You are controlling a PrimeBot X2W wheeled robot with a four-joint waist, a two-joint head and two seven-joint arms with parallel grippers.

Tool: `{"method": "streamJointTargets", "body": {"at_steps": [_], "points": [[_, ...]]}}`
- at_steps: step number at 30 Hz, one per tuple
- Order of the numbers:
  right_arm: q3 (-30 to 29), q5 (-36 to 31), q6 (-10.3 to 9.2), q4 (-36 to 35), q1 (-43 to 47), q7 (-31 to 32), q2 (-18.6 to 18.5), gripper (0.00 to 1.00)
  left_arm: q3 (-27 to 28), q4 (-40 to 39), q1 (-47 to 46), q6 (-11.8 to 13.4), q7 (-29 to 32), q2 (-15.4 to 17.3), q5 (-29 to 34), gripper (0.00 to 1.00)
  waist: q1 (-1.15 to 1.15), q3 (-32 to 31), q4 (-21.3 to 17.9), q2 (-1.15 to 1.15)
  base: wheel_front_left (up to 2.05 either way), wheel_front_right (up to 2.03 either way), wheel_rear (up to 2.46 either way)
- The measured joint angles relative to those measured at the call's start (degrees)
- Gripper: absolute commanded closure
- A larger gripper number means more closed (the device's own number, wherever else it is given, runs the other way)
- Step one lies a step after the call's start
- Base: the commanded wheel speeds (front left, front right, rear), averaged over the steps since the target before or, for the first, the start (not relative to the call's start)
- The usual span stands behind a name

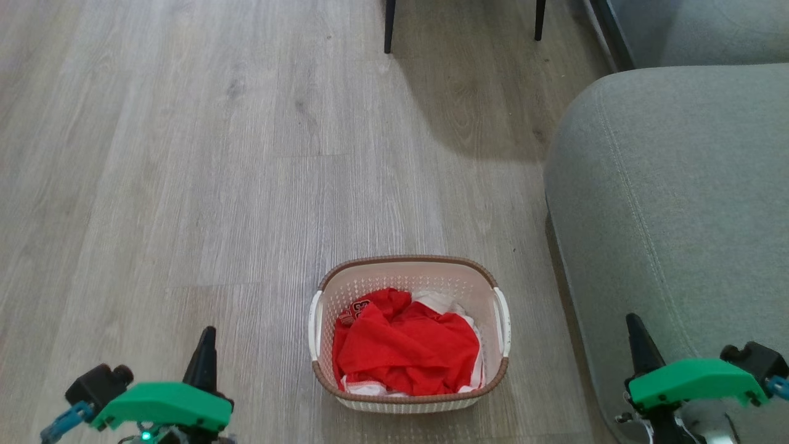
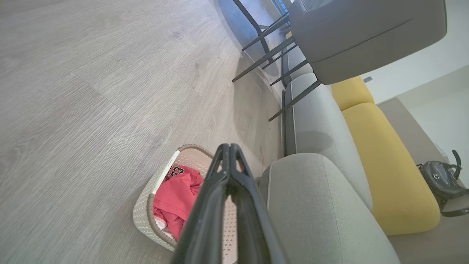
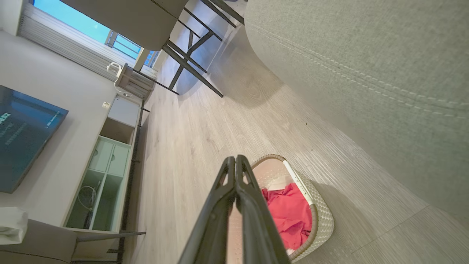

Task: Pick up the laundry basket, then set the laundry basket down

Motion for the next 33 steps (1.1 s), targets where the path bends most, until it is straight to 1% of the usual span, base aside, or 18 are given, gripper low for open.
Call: {"method": "streamJointTargets", "body": {"at_steps": [19,33], "points": [[-1.9,11.6,0.00,0.2,-1.2,3.1,-0.2,1.00,2.3,0.5,-2.5,-2.0,3.0,0.0,-12.9,1.00,0.00,0.1,-0.6,0.00,0.00,0.00,0.00],[-3.2,19.7,0.00,0.4,-2.3,5.1,-0.2,1.00,3.9,1.0,-3.5,-3.1,5.3,-0.1,-21.6,1.00,0.00,0.1,-0.9,0.00,0.00,0.00,0.00]]}}
